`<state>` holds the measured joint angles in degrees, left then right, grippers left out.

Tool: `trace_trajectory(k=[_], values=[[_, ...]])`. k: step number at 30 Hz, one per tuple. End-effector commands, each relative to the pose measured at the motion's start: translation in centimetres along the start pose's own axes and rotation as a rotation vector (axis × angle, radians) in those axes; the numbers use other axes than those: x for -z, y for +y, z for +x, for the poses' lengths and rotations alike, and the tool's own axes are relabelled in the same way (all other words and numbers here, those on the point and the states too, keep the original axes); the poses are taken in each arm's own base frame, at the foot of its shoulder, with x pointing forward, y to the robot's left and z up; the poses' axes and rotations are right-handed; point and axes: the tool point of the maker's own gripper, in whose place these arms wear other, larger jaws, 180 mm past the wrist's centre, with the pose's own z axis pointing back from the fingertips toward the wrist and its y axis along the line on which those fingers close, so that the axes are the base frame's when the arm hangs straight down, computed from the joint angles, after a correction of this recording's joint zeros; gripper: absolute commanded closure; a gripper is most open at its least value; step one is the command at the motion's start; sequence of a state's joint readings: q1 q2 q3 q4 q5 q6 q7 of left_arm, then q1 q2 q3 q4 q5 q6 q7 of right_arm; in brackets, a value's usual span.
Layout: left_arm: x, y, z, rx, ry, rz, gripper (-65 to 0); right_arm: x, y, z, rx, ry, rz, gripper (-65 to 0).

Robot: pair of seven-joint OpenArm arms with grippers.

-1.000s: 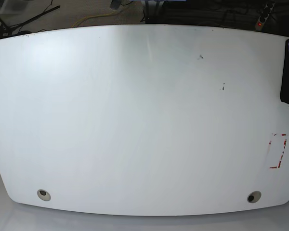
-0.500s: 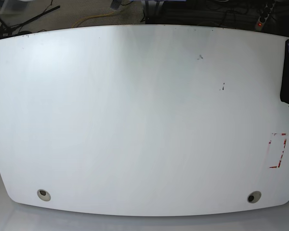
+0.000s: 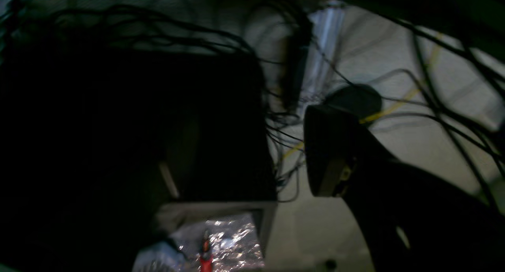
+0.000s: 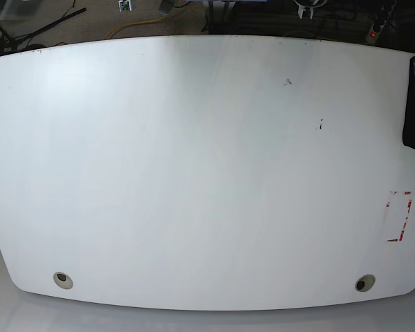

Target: Fold the T-shirt properly

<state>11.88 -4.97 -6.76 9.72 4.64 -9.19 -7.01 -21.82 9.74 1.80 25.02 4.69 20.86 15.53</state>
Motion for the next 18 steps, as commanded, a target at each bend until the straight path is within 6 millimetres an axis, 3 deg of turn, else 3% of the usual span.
trace_trajectory(k=[1, 10, 18], values=[[0.1, 0.5, 0.1, -0.013, 0.016, 0.014, -38.5, 0.1, -0.6, -0.5, -0.004, 0.028, -0.007, -24.6], [0.4, 2.0, 1.9, -0.003, 0.018, 0.119, -38.5, 1.5, -1.0, 1.4, -0.017, 0.057, -0.012, -24.6], [0.6, 2.0, 2.7, -0.006, 0.037, 0.125, -38.5, 2.1, -1.0, 2.6, -0.027, 0.069, -0.010, -24.6]])
